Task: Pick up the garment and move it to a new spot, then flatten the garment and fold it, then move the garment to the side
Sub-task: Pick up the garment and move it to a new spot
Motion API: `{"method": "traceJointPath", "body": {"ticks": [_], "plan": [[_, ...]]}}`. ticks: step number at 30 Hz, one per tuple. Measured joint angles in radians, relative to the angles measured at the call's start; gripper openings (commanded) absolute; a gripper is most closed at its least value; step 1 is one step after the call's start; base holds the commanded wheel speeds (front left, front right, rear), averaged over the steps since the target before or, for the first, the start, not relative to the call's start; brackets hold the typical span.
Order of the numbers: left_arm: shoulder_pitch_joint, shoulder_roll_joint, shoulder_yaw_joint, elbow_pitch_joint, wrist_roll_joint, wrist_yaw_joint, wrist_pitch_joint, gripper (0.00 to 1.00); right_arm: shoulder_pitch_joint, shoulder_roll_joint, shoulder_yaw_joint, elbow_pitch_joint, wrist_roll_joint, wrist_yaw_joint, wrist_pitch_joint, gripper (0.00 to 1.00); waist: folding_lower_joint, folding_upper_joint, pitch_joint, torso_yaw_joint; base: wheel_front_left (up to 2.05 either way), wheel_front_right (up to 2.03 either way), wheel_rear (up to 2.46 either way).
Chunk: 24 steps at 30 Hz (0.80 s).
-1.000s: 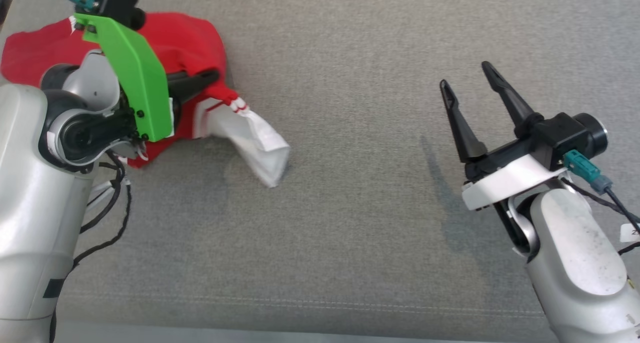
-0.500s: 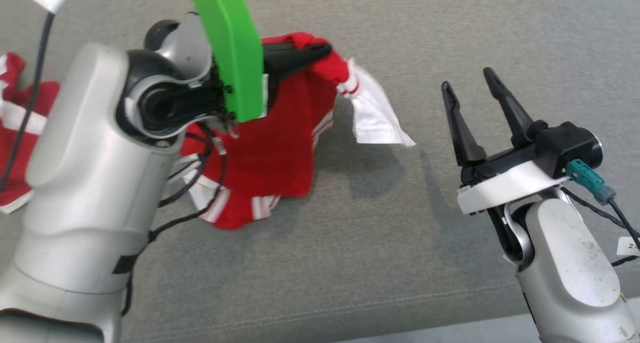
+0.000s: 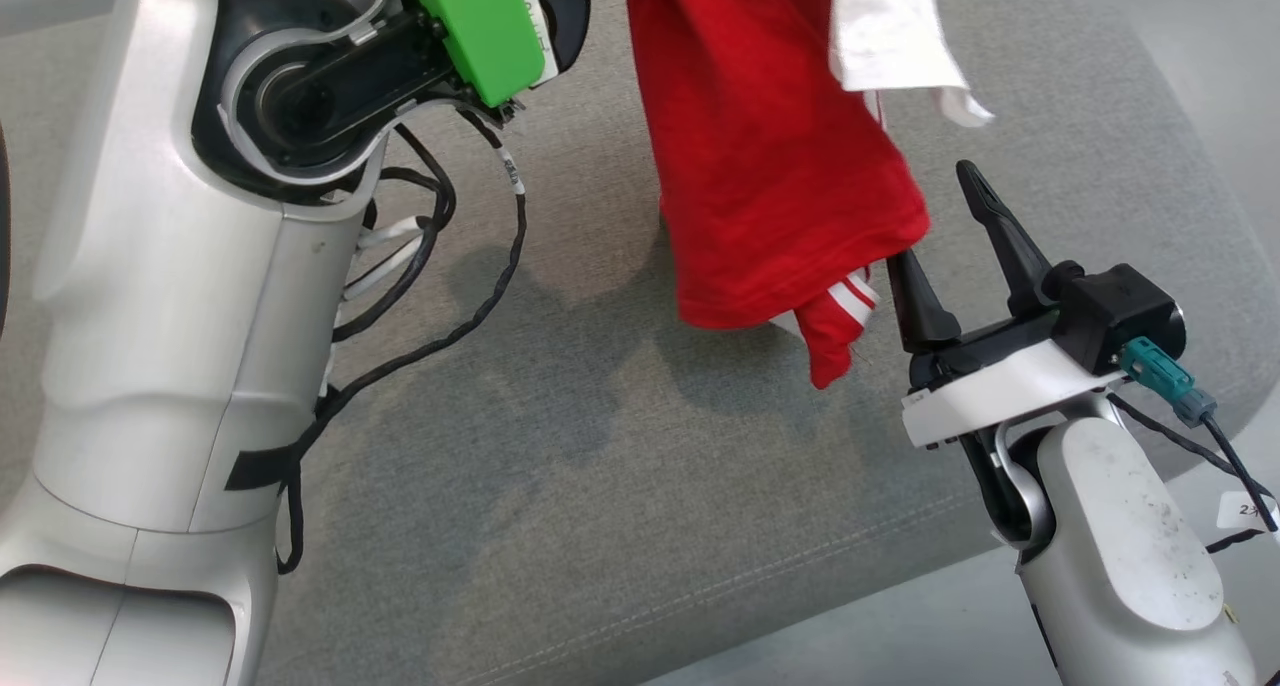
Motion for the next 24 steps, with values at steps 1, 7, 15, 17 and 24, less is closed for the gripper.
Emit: {"method": "traceJointPath", "body": {"ticks": [1,7,15,17,24], "plan": [[0.002,0.0,0.001,0.019,0.0,0.0,-0.007,0.0,0.001,0.0,-0.003,0.0,0.0,0.0,0.0,1.0,0.0,0.0,-0.001,-0.012,0.0,0.0,0.0],[0.13,0.008,-0.007,0.106,-0.022,0.0,0.013,0.0,0.038,-0.002,-0.037,0.001,0.009,0.0,0.0,1.0,0.0,0.0,-0.005,-0.042,0.0,0.0,0.0],[0.357,0.189,0.023,0.198,-0.017,0.0,0.018,0.0,0.059,-0.001,-0.043,0.011,0.005,0.002,0.0,1.0,0.0,-0.0001,-0.01,0.004,0.0,0.0,0.0],[0.362,0.202,0.027,0.199,-0.017,0.0,0.015,0.0,0.06,-0.004,-0.049,0.014,-0.005,0.008,0.0,1.0,0.0,-0.0001,-0.012,0.021,0.0,0.0,0.0],[0.438,0.249,0.033,0.212,-0.028,0.0,0.024,0.02,0.064,-0.026,-0.054,0.027,-0.021,0.018,0.0,1.0,0.0,0.0,-0.028,0.082,0.0,0.0,0.0]]}}
